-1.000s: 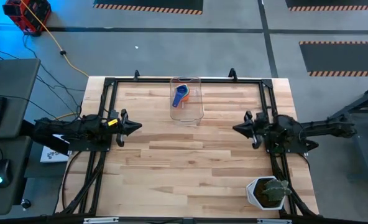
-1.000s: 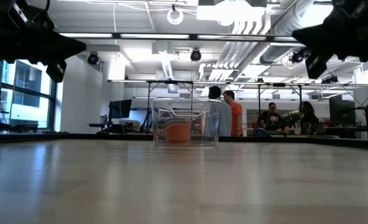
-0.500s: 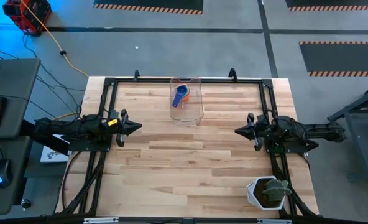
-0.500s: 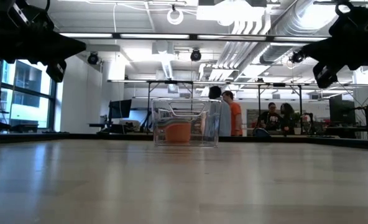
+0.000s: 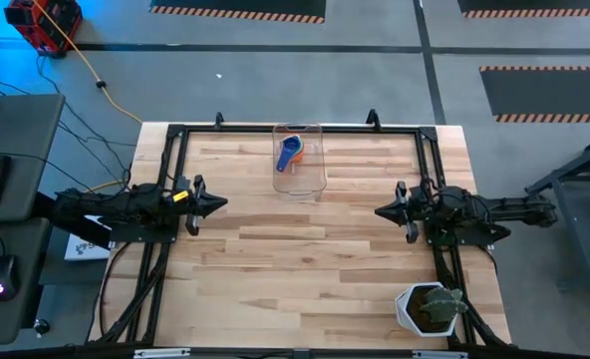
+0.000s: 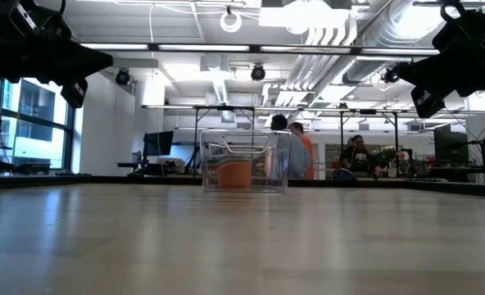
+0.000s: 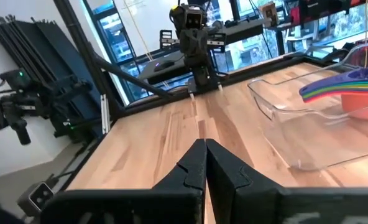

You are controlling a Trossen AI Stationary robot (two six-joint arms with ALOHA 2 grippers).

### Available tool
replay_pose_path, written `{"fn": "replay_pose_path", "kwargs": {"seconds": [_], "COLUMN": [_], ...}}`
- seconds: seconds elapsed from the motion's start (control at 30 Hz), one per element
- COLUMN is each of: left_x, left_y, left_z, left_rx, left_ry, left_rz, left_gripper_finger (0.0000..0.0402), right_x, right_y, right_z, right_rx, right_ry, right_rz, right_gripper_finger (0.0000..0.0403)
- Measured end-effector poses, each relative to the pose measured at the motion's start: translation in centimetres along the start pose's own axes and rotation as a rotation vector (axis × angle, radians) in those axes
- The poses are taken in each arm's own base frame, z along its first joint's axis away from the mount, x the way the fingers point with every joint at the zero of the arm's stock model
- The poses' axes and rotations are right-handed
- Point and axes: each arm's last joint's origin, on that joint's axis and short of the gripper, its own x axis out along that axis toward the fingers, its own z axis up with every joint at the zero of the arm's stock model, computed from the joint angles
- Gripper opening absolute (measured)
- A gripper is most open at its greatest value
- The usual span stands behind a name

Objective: Nest measuring cups in basket
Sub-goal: Return to Home Position

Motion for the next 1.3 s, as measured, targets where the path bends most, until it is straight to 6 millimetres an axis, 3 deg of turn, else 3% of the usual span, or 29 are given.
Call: {"fn": "replay_pose_path", "kwargs": {"seconds": [1.3], "left_x": [0.0], "left_y": [0.01], "left_z": [-0.02], "left_rx": [0.0], "left_ry": [0.002], "left_rz": [0.001], "left_gripper_finger": [0.0001], "right_x": [0.0], "right_y": [0.0], "right_z": [-0.02], "right_rx": [0.04], "right_ry": [0.002], "right_rz": [0.0], "right_gripper_finger": [0.0]}}
